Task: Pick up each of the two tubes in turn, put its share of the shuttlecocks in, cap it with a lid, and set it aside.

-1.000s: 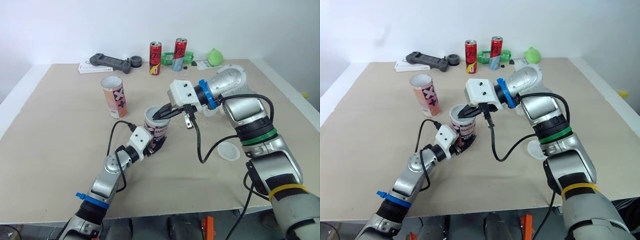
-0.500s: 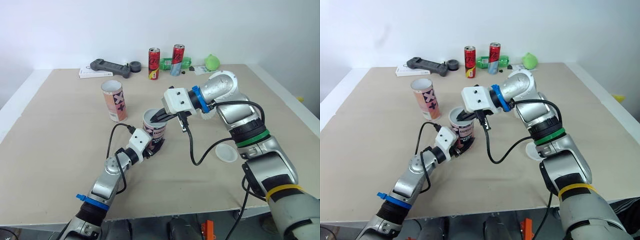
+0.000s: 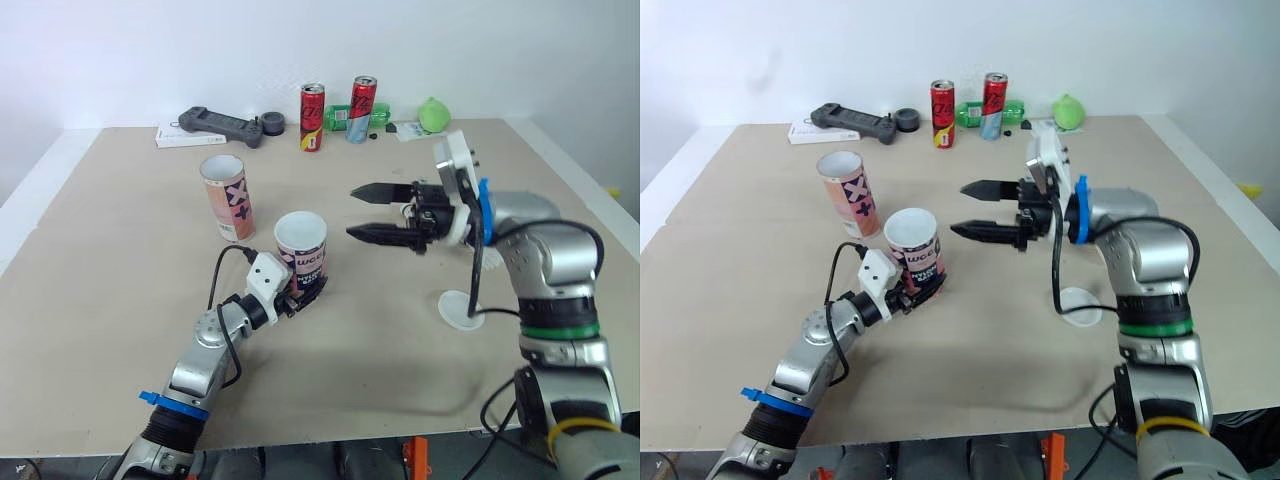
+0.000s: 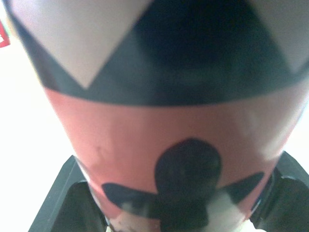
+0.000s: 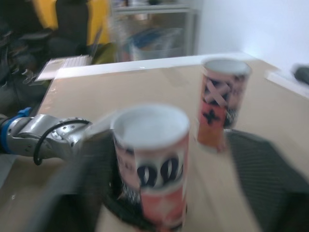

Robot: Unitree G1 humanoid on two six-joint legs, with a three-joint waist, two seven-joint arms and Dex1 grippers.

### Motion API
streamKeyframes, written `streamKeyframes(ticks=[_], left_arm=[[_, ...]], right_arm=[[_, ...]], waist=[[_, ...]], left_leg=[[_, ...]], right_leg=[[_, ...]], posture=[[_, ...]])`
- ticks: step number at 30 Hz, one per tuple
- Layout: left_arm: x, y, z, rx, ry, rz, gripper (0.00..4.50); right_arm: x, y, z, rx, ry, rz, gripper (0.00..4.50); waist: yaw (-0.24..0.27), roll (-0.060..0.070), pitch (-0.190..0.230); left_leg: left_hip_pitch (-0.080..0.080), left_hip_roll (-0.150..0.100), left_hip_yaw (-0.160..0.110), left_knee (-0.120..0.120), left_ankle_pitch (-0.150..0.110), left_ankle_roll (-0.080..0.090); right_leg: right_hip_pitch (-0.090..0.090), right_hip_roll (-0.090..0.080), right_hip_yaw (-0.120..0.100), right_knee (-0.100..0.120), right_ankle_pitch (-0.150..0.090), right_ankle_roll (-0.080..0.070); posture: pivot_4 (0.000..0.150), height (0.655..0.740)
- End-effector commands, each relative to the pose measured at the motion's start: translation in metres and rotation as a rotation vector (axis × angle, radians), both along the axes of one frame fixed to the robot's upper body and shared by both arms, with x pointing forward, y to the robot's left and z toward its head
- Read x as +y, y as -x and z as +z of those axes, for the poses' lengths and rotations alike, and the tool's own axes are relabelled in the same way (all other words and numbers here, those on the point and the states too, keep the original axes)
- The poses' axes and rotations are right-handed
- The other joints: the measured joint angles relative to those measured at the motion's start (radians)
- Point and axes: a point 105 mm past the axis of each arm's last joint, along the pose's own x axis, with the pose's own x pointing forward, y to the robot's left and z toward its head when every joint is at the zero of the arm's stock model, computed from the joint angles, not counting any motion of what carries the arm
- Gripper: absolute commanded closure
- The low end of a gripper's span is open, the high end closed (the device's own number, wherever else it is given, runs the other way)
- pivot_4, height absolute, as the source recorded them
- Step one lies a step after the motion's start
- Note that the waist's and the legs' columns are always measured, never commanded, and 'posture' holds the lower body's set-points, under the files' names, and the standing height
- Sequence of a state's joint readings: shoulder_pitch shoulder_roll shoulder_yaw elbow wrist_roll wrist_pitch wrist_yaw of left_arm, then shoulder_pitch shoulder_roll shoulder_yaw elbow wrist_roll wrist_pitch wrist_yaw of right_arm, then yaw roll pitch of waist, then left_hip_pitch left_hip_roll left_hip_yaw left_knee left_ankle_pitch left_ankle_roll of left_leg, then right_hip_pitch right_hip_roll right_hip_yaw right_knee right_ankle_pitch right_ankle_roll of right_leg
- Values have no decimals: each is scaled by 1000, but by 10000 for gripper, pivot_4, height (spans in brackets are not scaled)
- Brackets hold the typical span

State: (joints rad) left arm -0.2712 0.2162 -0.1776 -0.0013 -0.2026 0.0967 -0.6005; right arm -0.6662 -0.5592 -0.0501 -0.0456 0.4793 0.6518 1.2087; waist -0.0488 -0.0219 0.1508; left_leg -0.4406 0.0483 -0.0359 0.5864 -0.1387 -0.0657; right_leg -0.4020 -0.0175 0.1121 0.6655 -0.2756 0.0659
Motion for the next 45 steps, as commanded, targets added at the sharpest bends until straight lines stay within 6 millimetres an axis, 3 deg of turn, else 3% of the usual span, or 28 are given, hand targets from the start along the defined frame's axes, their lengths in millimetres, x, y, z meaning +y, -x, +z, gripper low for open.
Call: streamKeyframes(ticks=[1,2,5,12,17,24,37,42,45], left_arm=[[12,4,2,11,3,-23,6864],[14,5,3,14,5,-39,779],[22,12,5,26,1,-81,779],[65,29,4,52,-75,-35,779],[94,45,23,57,-34,25,779],[93,53,29,61,-25,41,779],[94,58,26,62,-19,78,779],[94,58,26,62,-23,82,0],[93,57,27,61,-22,82,0]], right_arm=[[4,13,-11,-18,-21,-31,0],[8,14,-23,-6,-14,-46,0],[21,12,-54,9,-22,-101,0],[53,1,-83,-28,-82,-171,0],[75,-8,-94,-36,-93,-155,0],[96,-22,-103,-43,-107,-154,0],[124,-34,-100,-32,-157,-129,0],[124,-36,-101,-21,-169,-128,16532],[123,-34,-101,-16,-166,-112,17785]], waist=[[1,0,0],[0,0,1],[0,-1,3],[0,-3,8],[0,-5,9],[1,-6,10],[0,-7,11],[0,-7,11],[0,-7,11]], left_leg=[[0,0,-1,0,0,0],[0,0,-1,0,0,0],[0,0,0,0,0,0],[1,1,0,2,1,-3],[1,3,1,1,1,-3],[1,3,1,1,1,-3],[2,8,2,1,1,-3],[2,10,2,1,1,-3],[2,10,2,1,1,-3]], right_leg=[[0,0,0,0,-1,1],[0,0,0,0,-4,5],[1,0,0,0,-4,6],[1,0,0,0,-1,7],[0,1,-1,0,-2,5],[0,1,-1,0,-2,5],[-1,5,-1,0,1,0],[-1,7,-1,0,1,0],[-1,7,-1,0,1,0]], posture=[[1500,7400],[1500,7400],[1500,7400],[1500,7400],[1500,7400],[1500,7400],[1500,7400],[1500,7400],[1500,7400]])
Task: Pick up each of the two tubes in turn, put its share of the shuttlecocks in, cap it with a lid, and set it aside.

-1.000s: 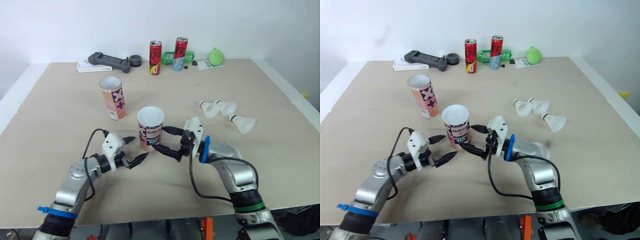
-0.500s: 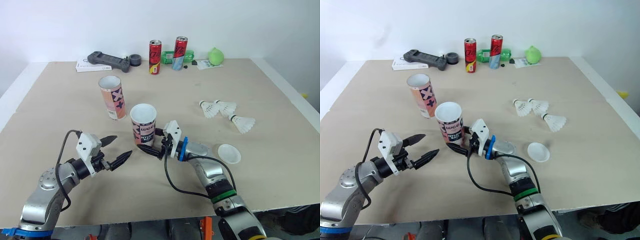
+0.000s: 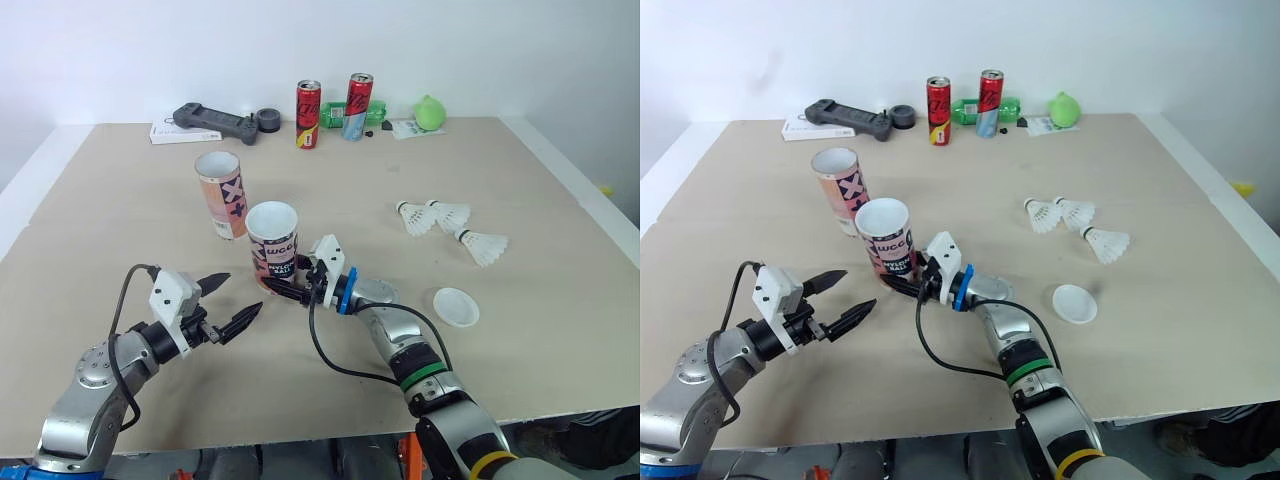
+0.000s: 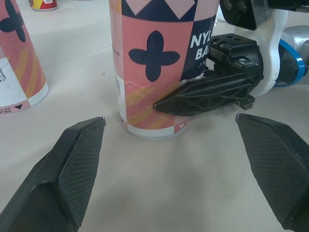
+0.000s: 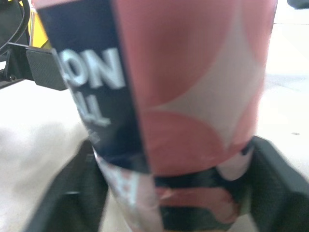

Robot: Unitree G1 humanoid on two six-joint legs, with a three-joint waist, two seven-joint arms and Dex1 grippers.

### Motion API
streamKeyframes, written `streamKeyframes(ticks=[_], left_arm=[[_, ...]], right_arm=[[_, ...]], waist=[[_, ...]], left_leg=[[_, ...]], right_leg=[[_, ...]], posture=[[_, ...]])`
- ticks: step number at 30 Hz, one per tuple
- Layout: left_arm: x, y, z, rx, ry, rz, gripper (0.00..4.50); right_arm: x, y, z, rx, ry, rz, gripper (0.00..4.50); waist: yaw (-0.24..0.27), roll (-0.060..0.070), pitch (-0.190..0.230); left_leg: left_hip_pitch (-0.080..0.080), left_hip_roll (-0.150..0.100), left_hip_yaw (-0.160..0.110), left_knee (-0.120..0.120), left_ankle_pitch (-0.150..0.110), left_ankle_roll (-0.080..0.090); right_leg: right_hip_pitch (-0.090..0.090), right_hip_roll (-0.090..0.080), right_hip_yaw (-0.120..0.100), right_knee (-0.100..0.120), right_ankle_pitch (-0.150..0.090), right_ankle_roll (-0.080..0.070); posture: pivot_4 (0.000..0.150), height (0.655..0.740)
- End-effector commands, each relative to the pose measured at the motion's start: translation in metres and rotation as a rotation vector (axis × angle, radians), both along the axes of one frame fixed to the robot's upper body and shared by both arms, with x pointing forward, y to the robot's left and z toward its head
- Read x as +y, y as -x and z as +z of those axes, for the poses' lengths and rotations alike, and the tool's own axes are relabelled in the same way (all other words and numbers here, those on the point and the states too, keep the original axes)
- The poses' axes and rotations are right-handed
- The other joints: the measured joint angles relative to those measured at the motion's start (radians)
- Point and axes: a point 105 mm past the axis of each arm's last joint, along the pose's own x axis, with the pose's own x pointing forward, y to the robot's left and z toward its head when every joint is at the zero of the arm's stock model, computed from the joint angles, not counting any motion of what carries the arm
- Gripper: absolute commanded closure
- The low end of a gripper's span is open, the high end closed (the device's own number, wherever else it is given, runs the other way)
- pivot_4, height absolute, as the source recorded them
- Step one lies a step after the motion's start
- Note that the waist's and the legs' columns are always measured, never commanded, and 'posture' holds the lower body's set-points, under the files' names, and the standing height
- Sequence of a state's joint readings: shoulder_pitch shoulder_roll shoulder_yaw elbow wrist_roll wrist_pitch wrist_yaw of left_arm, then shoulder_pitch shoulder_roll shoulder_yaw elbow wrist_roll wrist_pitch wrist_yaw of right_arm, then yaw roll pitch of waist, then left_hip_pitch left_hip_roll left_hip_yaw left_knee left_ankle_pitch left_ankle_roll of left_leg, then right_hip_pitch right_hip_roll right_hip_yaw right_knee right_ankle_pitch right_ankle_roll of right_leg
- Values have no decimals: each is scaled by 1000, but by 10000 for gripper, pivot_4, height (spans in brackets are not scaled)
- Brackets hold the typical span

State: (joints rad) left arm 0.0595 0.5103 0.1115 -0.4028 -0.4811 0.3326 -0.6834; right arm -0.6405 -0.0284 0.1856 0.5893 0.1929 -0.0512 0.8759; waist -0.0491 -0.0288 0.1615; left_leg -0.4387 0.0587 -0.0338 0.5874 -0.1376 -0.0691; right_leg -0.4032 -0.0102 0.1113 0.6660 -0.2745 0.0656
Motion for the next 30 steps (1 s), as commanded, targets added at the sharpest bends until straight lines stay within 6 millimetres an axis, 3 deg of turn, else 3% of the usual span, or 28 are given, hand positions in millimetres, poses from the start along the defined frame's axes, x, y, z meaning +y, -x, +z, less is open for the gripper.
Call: streamKeyframes(ticks=[1,9,13,16,18,21,26,30], left_arm=[[-4,1,12,-50,-1,-14,0],[-13,-6,25,-81,11,-45,0],[-30,-15,36,-102,16,-100,0],[-49,-25,39,-109,38,-151,0],[-69,-37,43,-122,64,-197,0],[-111,-52,55,-156,84,-319,0],[-153,-62,69,-194,87,-494,0],[-178,-58,76,-226,75,-611,0]], right_arm=[[-1,1,13,-33,-28,25,17785],[-34,18,44,-94,-77,12,17785],[-78,19,74,-131,-129,-154,17785],[-122,20,94,-146,-182,-353,17785],[-163,21,103,-176,-199,-545,17785],[-247,29,111,-236,-228,-933,17785],[-333,52,96,-263,-207,-1342,17785],[-383,67,78,-245,-180,-1567,17785]], waist=[[0,0,0],[4,0,0],[5,0,0],[5,0,0],[11,0,0],[18,0,1],[8,2,0],[0,3,0]], left_leg=[[0,0,0,0,0,0],[-1,0,0,0,0,0],[-1,0,0,0,0,-1],[-1,-1,0,1,0,-1],[-1,-1,-1,1,0,-1],[-2,-3,-1,2,0,0],[-4,-5,-2,5,0,0],[-2,-5,0,5,-1,2]], right_leg=[[0,0,0,0,0,0],[0,0,0,0,0,0],[0,0,0,0,0,1],[1,0,1,0,0,2],[1,0,1,0,0,2],[1,0,1,0,0,3],[2,-1,2,0,1,5],[2,0,4,0,1,5]], posture=[[1500,7400],[1500,7400],[1500,7400],[1500,7400],[1500,7400],[1500,7400],[1500,7400],[1500,7400]])
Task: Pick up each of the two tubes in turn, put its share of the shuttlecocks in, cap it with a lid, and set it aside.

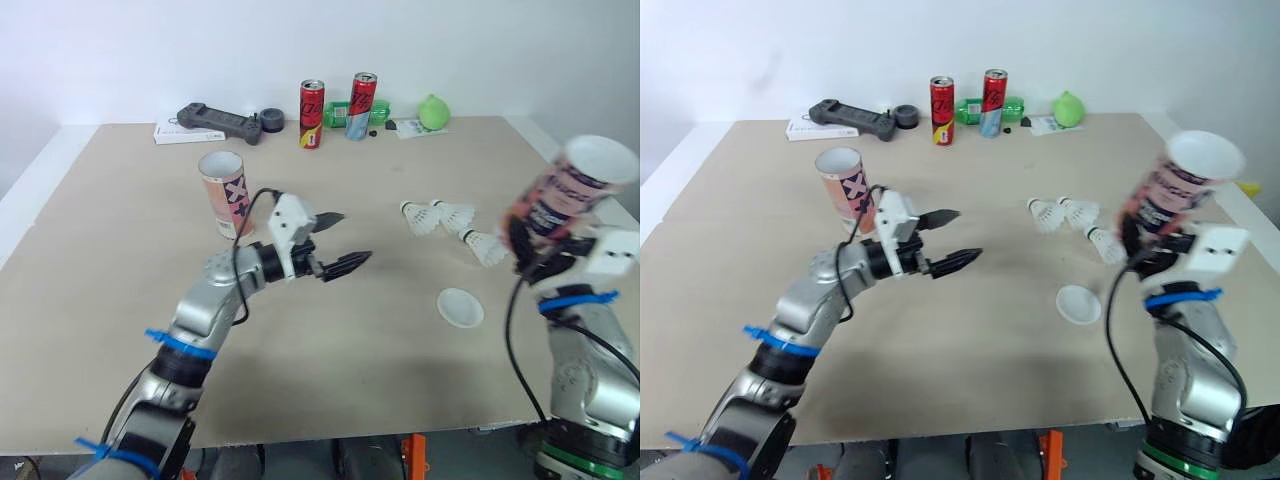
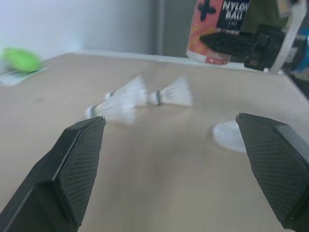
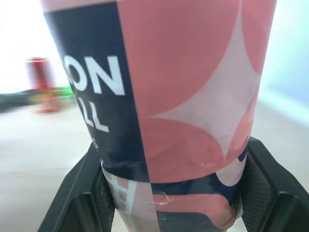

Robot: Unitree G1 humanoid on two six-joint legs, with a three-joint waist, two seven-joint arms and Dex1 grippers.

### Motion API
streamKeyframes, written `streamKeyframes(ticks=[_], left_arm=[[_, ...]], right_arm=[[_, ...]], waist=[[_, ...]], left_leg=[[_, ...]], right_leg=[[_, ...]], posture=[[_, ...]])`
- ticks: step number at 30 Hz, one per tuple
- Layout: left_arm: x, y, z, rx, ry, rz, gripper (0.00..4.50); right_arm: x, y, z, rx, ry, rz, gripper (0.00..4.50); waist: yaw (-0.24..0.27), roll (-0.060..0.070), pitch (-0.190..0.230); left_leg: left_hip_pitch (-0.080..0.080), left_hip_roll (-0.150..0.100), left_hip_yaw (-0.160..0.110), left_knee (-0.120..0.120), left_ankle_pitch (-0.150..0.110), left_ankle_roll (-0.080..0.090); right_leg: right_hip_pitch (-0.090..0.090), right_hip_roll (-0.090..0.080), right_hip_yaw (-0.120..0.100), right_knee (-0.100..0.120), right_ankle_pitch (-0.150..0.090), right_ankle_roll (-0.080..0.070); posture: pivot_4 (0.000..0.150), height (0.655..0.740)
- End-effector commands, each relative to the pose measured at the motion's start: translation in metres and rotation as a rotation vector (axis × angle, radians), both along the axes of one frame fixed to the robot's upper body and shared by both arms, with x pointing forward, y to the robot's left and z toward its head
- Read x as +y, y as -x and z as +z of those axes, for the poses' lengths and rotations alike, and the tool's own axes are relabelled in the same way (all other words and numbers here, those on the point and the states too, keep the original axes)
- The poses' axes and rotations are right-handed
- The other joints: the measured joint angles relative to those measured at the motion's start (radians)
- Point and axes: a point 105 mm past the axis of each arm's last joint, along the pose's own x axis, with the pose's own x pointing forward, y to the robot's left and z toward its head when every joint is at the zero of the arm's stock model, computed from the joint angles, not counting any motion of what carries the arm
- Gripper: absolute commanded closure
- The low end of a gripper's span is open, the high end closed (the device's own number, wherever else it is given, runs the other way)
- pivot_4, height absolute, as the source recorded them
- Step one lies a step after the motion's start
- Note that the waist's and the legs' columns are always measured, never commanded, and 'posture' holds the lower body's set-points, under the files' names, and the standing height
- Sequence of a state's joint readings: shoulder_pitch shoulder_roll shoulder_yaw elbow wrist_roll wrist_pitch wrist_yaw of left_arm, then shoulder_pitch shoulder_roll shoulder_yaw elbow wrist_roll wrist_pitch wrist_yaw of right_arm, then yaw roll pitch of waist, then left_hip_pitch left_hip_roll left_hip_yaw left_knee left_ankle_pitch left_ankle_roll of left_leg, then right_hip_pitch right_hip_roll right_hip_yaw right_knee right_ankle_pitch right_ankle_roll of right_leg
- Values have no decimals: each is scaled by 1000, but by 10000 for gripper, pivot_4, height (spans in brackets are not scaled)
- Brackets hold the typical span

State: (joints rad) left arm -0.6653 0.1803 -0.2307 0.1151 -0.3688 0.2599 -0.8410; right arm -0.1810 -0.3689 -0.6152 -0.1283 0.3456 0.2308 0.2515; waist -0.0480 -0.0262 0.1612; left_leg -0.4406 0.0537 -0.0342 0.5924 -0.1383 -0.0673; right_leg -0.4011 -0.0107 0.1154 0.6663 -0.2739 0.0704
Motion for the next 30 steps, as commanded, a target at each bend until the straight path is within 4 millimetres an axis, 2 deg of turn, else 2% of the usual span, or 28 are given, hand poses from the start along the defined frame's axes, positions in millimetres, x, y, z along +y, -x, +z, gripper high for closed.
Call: streamKeyframes(ticks=[1,3,7,11,17,22,26,30], left_arm=[[-22,8,15,-75,7,-115,0],[-29,13,16,-80,-2,-161,0],[-30,15,14,-81,-2,-169,0],[-28,19,9,-69,-3,-165,0],[-22,23,2,-50,-1,-140,0],[-21,24,1,-45,-2,-135,0],[-22,23,2,-45,10,-124,0],[-21,23,-1,-32,14,-112,0]], right_arm=[[-47,17,-3,-22,17,-208,17785],[-64,18,-15,-4,-17,-268,17785],[-87,11,-31,3,-75,-334,17785],[-101,4,-49,32,-108,-380,17785],[-102,-3,-65,44,-161,-382,17785],[-100,-4,-67,43,-164,-376,17785],[-98,1,-61,28,-134,-356,1246],[-96,7,-52,16,-111,-341,563]], waist=[[-1,1,0],[-1,2,1],[-3,7,2],[-6,13,3],[-6,14,3],[-7,14,3],[-9,14,3],[-9,15,3]], left_leg=[[0,0,0,0,0,0],[0,0,1,0,0,0],[2,-1,4,1,0,1],[3,-2,4,1,2,3],[2,-3,4,2,2,3],[2,-3,3,4,2,3],[3,-3,3,5,2,3],[2,-5,3,5,2,3]], right_leg=[[0,0,1,0,0,0],[1,0,1,0,1,1],[1,0,5,0,2,3],[1,0,7,0,3,5],[2,0,8,0,3,5],[4,0,9,0,3,6],[5,0,9,0,3,6],[6,0,10,-1,3,7]], posture=[[1500,7400],[1500,7400],[1500,7400],[1500,7400],[1500,7400],[1500,7400],[1500,7400],[1500,7400]])
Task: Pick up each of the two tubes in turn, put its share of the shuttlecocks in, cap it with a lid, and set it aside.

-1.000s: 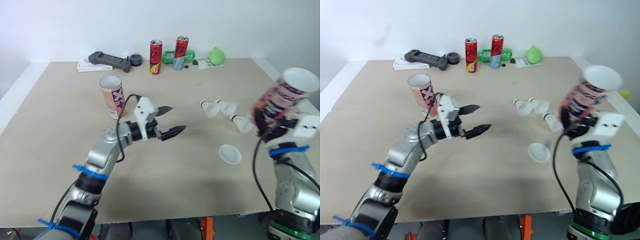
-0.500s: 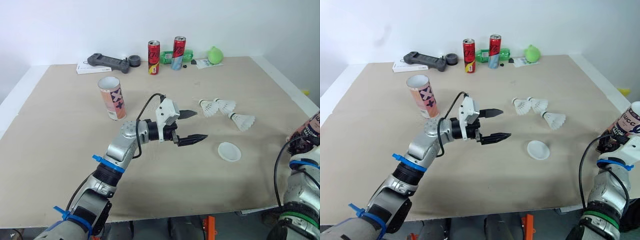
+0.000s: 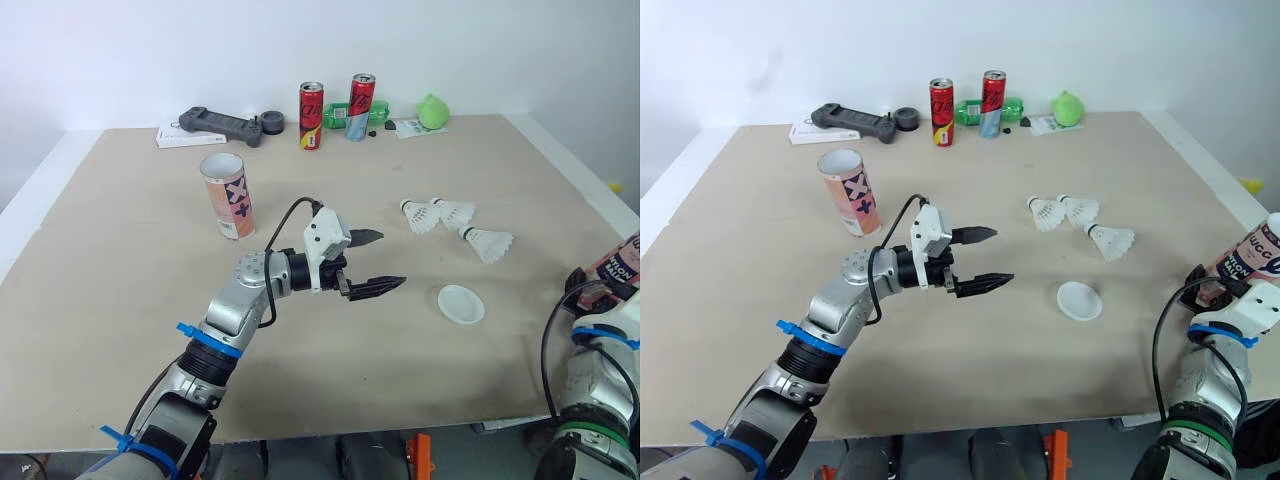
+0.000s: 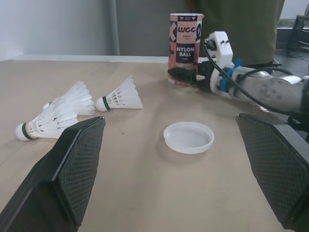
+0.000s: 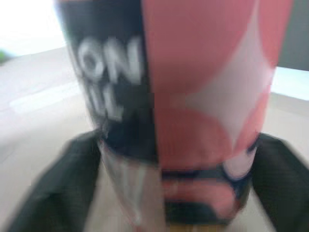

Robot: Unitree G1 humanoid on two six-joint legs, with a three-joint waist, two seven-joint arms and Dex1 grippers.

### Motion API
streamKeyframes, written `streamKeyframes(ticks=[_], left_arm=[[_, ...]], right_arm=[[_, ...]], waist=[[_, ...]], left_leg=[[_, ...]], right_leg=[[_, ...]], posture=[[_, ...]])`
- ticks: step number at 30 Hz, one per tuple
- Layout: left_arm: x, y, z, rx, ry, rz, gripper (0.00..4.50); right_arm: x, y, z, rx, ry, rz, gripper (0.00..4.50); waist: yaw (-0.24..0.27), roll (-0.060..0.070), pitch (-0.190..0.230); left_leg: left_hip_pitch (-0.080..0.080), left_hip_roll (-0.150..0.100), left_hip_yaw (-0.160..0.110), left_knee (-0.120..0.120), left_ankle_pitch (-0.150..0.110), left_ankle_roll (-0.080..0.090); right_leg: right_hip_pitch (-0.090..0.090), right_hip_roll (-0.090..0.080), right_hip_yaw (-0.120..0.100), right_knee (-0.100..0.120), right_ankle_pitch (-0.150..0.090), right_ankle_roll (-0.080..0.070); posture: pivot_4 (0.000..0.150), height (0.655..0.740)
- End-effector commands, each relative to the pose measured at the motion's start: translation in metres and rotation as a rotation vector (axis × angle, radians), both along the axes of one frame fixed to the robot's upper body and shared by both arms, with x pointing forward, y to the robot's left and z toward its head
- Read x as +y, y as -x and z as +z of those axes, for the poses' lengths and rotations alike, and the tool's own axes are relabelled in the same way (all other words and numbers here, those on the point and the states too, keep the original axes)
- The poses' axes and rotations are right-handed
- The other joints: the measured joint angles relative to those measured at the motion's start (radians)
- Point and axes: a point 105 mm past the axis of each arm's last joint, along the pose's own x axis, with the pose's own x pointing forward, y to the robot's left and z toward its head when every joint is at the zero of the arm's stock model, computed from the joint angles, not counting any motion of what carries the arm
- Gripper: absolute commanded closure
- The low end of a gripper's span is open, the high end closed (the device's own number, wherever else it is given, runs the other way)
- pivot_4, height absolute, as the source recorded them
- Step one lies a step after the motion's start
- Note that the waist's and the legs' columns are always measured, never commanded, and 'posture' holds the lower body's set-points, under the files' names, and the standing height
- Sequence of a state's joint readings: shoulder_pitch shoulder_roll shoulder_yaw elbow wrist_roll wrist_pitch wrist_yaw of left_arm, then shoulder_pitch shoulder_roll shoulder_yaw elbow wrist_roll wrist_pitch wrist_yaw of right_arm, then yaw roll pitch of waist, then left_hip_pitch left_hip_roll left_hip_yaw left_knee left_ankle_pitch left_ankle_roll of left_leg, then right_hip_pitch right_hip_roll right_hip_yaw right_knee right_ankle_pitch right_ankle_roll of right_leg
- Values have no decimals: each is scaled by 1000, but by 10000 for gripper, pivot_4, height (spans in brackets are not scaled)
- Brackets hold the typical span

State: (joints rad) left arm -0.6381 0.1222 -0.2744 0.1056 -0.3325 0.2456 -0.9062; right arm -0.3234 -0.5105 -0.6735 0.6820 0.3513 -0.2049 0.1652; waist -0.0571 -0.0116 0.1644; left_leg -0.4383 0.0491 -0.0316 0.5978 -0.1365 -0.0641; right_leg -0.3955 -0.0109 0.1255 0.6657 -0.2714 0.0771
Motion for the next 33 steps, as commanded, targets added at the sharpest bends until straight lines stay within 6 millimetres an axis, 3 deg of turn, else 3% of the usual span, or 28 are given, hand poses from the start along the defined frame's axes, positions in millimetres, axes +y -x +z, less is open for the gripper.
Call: streamKeyframes(ticks=[1,8,12,16,21,24,26,33], left_arm=[[2,4,7,-26,27,3,0],[12,0,2,-9,29,60,0],[27,-7,-2,-8,43,166,0],[54,-16,-12,5,39,318,0],[99,-27,-20,8,47,595,0],[155,-40,-26,2,49,964,0],[179,-41,-30,5,49,1116,0],[195,-65,-43,46,36,1272,0]], right_arm=[[0,4,30,-71,58,8,563],[21,19,35,-45,81,64,563],[59,48,39,-26,86,156,563],[106,57,56,-22,101,374,563],[190,47,73,-20,140,802,563],[249,30,84,-22,198,1082,563],[280,20,91,-36,250,1215,563],[336,-18,97,-77,283,1366,563]], waist=[[0,0,0],[-1,1,0],[4,3,-1],[2,5,-2],[1,0,0],[5,-1,1],[-13,-7,4],[18,-12,6]], left_leg=[[0,0,0,0,0,0],[0,0,0,0,0,0],[0,-1,0,0,0,1],[0,0,0,-1,-1,1],[0,0,0,1,0,3],[0,0,0,2,1,4],[0,0,2,3,1,4],[-5,0,-3,3,3,3]], right_leg=[[0,0,0,0,0,0],[0,0,0,0,0,0],[0,0,1,0,-2,-3],[-1,0,2,0,-4,-3],[0,0,2,0,-2,-4],[0,0,2,0,-2,-3],[-1,0,4,0,-1,-3],[-3,3,2,-1,2,-4]], posture=[[1500,7400],[1500,7400],[1500,7400],[1500,7400],[1500,7400],[1500,7400],[1500,7400],[1500,7400]])
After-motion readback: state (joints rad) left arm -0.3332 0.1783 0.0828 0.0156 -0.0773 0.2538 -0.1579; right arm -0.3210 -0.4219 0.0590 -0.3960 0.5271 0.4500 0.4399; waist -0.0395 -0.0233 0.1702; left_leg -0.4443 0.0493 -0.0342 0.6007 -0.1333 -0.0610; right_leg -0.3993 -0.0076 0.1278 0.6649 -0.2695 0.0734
